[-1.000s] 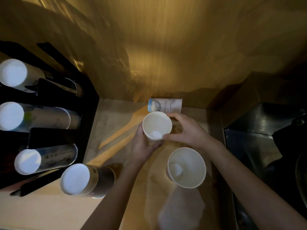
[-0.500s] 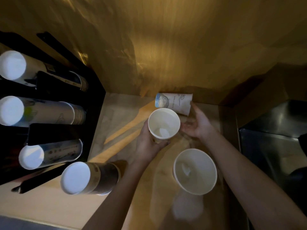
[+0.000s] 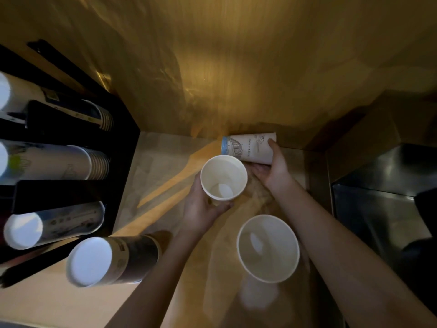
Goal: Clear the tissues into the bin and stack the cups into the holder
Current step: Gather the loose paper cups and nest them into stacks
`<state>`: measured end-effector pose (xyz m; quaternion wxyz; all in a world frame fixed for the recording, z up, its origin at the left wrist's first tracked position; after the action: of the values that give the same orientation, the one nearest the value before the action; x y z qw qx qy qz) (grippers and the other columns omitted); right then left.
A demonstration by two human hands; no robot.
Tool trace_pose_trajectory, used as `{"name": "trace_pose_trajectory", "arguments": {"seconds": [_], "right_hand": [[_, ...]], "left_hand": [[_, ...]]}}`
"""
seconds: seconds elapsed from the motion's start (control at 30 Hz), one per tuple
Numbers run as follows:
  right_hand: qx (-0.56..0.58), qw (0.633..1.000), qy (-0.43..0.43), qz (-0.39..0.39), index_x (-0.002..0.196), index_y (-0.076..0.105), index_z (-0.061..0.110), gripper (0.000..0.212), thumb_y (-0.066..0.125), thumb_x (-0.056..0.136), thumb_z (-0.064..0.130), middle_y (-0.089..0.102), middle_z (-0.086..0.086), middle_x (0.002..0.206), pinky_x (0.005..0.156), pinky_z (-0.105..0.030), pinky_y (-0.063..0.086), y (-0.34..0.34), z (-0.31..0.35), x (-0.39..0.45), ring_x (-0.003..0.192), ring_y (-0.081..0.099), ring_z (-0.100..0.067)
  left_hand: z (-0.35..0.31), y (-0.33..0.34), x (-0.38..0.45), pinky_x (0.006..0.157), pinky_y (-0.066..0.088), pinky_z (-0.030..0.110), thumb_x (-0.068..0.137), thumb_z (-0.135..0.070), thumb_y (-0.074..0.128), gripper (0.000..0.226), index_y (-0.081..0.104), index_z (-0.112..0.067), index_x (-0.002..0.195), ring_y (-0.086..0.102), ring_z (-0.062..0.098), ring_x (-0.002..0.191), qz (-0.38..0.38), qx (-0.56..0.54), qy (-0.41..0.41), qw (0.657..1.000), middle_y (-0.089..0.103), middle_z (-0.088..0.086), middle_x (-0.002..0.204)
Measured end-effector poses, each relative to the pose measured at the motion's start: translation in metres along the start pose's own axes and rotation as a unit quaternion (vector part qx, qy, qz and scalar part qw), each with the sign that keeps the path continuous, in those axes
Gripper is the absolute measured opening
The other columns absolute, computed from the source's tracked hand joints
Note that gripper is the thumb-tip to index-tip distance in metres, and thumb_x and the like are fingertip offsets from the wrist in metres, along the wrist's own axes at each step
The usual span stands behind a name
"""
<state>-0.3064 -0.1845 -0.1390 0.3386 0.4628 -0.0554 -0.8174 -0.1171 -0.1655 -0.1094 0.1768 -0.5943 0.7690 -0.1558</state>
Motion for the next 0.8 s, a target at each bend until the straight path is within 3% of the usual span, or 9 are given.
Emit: {"name": "trace_pose_trajectory", "arguments": {"seconds": [0.1,0.17,0.27,0.33,0.4,0.5,0.6,0.7,0.8], "right_hand": [[0.023,0.997,-0.071,0.003,0.099,0.058,0.017,0.022,0.057,0.086,0.035,0.062,-0.006,0.101,0.097,-0.032,0.045,-0.004,0.024,-0.023,0.105,0.057,-0.022],[0.041,0.993,-0.114,0.014,0.091,0.058,0.020,0.014,0.059,0.086,0.032,0.062,-0.007,0.103,0.091,-0.033,0.049,-0.003,0.041,-0.044,0.099,0.061,-0.020],[0.041,0.982,-0.171,0.069,0.098,0.061,0.016,0.020,0.062,0.083,0.030,0.066,-0.008,0.106,0.081,-0.034,0.055,0.007,0.065,-0.082,0.099,0.065,-0.021],[-0.025,0.966,-0.236,0.103,0.106,0.061,0.011,0.033,0.065,0.077,0.028,0.068,-0.007,0.107,0.083,-0.034,0.057,0.017,0.076,-0.113,0.098,0.068,-0.019],[-0.137,0.930,-0.313,0.134,0.116,0.055,0.006,0.046,0.069,0.075,0.020,0.068,-0.002,0.106,0.083,-0.028,0.057,0.027,0.079,-0.143,0.095,0.069,-0.010],[-0.285,0.861,-0.383,0.173,0.118,0.048,0.014,0.060,0.075,0.065,0.014,0.062,0.010,0.105,0.075,-0.013,0.053,0.039,0.070,-0.165,0.093,0.065,0.006],[-0.450,0.776,-0.411,0.164,0.126,0.046,0.019,0.077,0.079,0.058,0.031,0.057,0.013,0.115,0.084,-0.014,0.048,0.046,0.058,-0.164,0.106,0.058,0.001],[-0.567,0.692,-0.414,0.167,0.136,0.038,0.022,0.090,0.081,0.059,0.041,0.049,0.015,0.120,0.092,-0.014,0.039,0.049,0.044,-0.158,0.113,0.048,-0.003],[-0.610,0.654,-0.408,0.182,0.138,0.035,0.024,0.091,0.082,0.061,0.038,0.043,0.019,0.120,0.083,-0.001,0.032,0.051,0.033,-0.152,0.109,0.039,0.006]], "left_hand": [[-0.001,0.000,-0.001,0.089,0.037,0.022,0.060,-0.020,0.085,0.090,0.034,-0.019,0.135,0.047,0.009,0.116,0.003,0.001,-0.005,1.000,0.051,0.000,0.133],[0.000,0.000,-0.001,0.093,0.040,0.026,0.060,-0.020,0.085,0.090,0.034,-0.020,0.135,0.048,0.014,0.121,0.005,-0.005,-0.007,1.000,0.051,0.001,0.134],[0.001,0.000,-0.001,0.097,0.043,0.033,0.059,-0.020,0.085,0.090,0.034,-0.022,0.134,0.048,0.017,0.122,0.003,-0.014,-0.010,1.000,0.052,0.000,0.133],[0.001,0.000,-0.001,0.098,0.044,0.035,0.060,-0.020,0.085,0.091,0.034,-0.023,0.134,0.049,0.017,0.122,0.006,-0.017,-0.007,1.000,0.051,-0.003,0.130],[0.000,0.001,-0.001,0.095,0.044,0.031,0.060,-0.019,0.085,0.090,0.034,-0.022,0.135,0.050,0.016,0.120,0.012,-0.024,-0.003,1.000,0.051,-0.007,0.127],[-0.001,0.000,-0.002,0.093,0.044,0.028,0.059,-0.019,0.085,0.092,0.034,-0.025,0.135,0.051,0.013,0.118,0.017,-0.033,-0.006,0.999,0.052,-0.006,0.129],[-0.002,0.000,-0.001,0.095,0.044,0.029,0.058,-0.019,0.085,0.096,0.031,-0.028,0.136,0.049,0.012,0.120,0.021,-0.033,0.005,0.999,0.048,-0.011,0.129],[-0.001,0.001,0.000,0.100,0.045,0.035,0.057,-0.020,0.086,0.096,0.032,-0.024,0.137,0.048,0.015,0.124,0.018,-0.035,-0.001,0.999,0.049,-0.003,0.136],[0.001,0.002,-0.001,0.100,0.046,0.036,0.056,-0.023,0.087,0.097,0.032,-0.023,0.136,0.049,0.016,0.123,0.017,-0.035,-0.006,0.999,0.051,0.000,0.136]]}}
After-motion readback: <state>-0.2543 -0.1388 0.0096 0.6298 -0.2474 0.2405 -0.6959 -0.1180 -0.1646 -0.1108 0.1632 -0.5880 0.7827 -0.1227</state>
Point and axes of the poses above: each hand's wrist, its own x-axis towards the middle knuckle, its own y-axis out of the palm, z = x × y, the point moved 7 cm from there along x, towards the middle knuckle
